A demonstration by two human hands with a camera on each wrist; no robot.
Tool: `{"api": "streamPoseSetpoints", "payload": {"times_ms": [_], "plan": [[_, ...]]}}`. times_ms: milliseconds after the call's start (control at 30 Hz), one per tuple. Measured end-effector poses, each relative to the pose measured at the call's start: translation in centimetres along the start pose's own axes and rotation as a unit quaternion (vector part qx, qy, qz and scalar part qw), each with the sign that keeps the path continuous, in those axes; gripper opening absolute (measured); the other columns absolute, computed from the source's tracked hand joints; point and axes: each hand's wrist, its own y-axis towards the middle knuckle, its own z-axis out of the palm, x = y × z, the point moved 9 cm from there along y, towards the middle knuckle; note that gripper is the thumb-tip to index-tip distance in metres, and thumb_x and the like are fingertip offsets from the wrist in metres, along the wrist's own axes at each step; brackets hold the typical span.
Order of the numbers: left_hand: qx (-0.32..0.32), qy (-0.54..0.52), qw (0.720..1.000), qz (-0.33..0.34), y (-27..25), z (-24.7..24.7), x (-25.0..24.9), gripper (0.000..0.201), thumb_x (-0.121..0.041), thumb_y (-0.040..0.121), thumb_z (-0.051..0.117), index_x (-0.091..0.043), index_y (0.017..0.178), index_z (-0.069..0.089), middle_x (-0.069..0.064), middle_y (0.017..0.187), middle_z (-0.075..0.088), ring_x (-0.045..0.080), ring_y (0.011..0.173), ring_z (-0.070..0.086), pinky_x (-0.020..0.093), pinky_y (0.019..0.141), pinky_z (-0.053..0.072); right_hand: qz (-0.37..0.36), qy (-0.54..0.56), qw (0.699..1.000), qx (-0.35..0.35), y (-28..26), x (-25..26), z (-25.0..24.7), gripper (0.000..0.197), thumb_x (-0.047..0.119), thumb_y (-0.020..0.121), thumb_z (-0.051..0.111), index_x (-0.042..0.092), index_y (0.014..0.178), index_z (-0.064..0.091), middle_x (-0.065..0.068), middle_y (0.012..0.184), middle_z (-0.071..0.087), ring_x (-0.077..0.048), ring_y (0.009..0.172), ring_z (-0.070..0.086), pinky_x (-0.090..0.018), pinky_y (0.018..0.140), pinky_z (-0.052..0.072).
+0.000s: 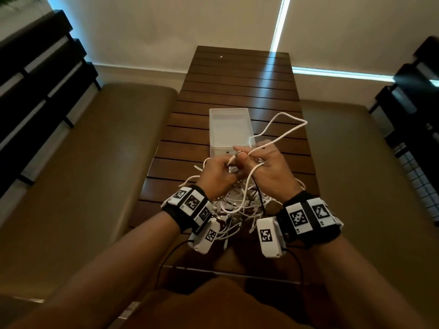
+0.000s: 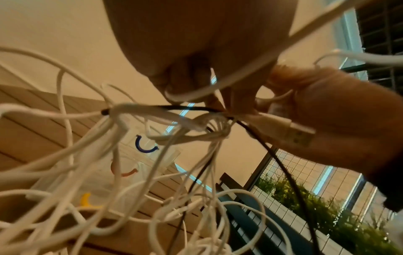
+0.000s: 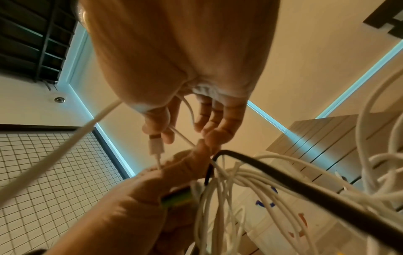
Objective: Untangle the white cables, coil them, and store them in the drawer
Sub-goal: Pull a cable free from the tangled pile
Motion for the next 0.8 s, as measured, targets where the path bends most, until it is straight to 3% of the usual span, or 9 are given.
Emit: {"api": "streamPoseSetpoints", "payload": {"times_ms": [100, 200, 267, 367, 467, 533, 633, 733, 800], "plan": [[0.03, 0.066, 0.997, 0.013, 0.6, 0.7, 0.2, 0.011, -0.024, 0.078, 0.078, -0.018, 0.087, 0.077, -0.002, 0.09, 0.071, 0.016, 0.082, 0.066, 0.045, 0.075, 0.055, 0.001, 0.044, 0.999, -0.021, 0.2, 0.4, -1.0, 0.02, 0.021, 0.094, 0.061, 0.021, 0.111, 0.071, -0.011, 0.102, 0.055, -0.013, 0.091, 0.06, -0.029, 0.082, 0.054], [0.065, 0.135, 0.988, -0.02, 1.0, 1.0, 2.2, 0.011, -0.037, 0.074, 0.08, -0.03, 0.08, 0.075, -0.007, 0.088, 0.067, 0.012, 0.081, 0.063, 0.043, 0.076, 0.055, -0.004, 0.141, 0.987, -0.081, -0.2, 1.7, -2.9, 0.019, 0.026, 0.095, 0.059, 0.024, 0.107, 0.073, -0.011, 0.078, 0.055, -0.034, 0.065, 0.053, -0.051, 0.055, 0.05], [0.078, 0.128, 0.988, -0.03, 0.8, 1.4, 3.1, 0.012, -0.038, 0.072, 0.08, -0.033, 0.082, 0.075, -0.009, 0.093, 0.069, 0.012, 0.088, 0.065, 0.041, 0.082, 0.055, -0.048, 0.147, 0.982, -0.112, -0.4, 3.7, -4.4, 0.02, 0.024, 0.094, 0.058, 0.02, 0.11, 0.071, 0.001, 0.07, 0.054, -0.033, 0.058, 0.051, -0.044, 0.053, 0.047], [0.048, 0.071, 0.996, -0.039, 0.3, 1.1, 2.8, 0.009, -0.024, 0.076, 0.08, -0.03, 0.081, 0.076, -0.008, 0.096, 0.06, 0.013, 0.094, 0.06, 0.038, 0.085, 0.054, -0.099, 0.133, 0.98, -0.111, -0.4, 5.7, -5.0, 0.034, 0.018, 0.088, 0.065, 0.017, 0.122, 0.065, 0.009, 0.08, 0.054, -0.009, 0.066, 0.055, -0.029, 0.061, 0.049], [0.007, -0.068, 0.996, -0.052, 0.2, 0.1, 1.7, 0.006, -0.013, 0.082, 0.073, -0.018, 0.083, 0.074, -0.001, 0.097, 0.052, 0.016, 0.083, 0.057, 0.038, 0.071, 0.057, -0.03, 0.181, 0.97, -0.162, -1.3, 2.8, -5.0, 0.087, 0.005, 0.077, 0.076, 0.035, 0.144, 0.03, -0.004, 0.097, 0.054, -0.011, 0.07, 0.059, -0.025, 0.063, 0.055], [-0.013, -0.149, 0.988, -0.042, 0.5, -0.5, 0.7, 0.012, -0.002, 0.085, 0.066, -0.011, 0.086, 0.074, -0.003, 0.089, 0.059, 0.013, 0.077, 0.06, 0.032, 0.069, 0.056, 0.045, 0.184, 0.97, -0.155, -2.5, -0.2, -3.0, 0.096, 0.001, 0.075, 0.078, 0.029, 0.147, 0.022, -0.004, 0.098, 0.053, -0.008, 0.068, 0.06, -0.021, 0.062, 0.054], [-0.013, -0.178, 0.984, -0.007, 0.7, -1.0, -0.8, 0.038, 0.002, 0.087, 0.063, -0.029, 0.068, 0.073, 0.004, 0.083, 0.061, 0.018, 0.083, 0.063, 0.028, 0.077, 0.053, 0.099, 0.144, 0.983, -0.056, -3.1, -3.3, 1.3, 0.05, -0.001, 0.082, 0.071, 0.018, 0.123, 0.05, 0.01, 0.096, 0.058, 0.002, 0.081, 0.062, -0.012, 0.07, 0.051], [-0.018, -0.135, 0.991, -0.009, 0.6, -1.8, -1.0, 0.017, 0.002, 0.085, 0.065, -0.01, 0.076, 0.072, -0.002, 0.083, 0.054, 0.007, 0.081, 0.059, 0.024, 0.08, 0.052, 0.071, 0.063, 0.995, -0.018, -2.4, -4.7, 2.4, 0.008, 0.013, 0.088, 0.068, 0.013, 0.096, 0.071, 0.005, 0.084, 0.07, 0.002, 0.075, 0.065, -0.021, 0.07, 0.053], [-0.014, -0.108, 0.994, -0.007, 0.7, -2.6, -1.1, 0.006, -0.002, 0.086, 0.066, -0.002, 0.084, 0.072, -0.001, 0.086, 0.056, 0.006, 0.081, 0.058, 0.022, 0.08, 0.051, 0.091, 0.047, 0.995, -0.009, -2.2, -6.1, 2.0, 0.009, 0.017, 0.087, 0.07, 0.011, 0.081, 0.072, -0.001, 0.072, 0.07, -0.003, 0.064, 0.062, -0.023, 0.064, 0.05]]}}
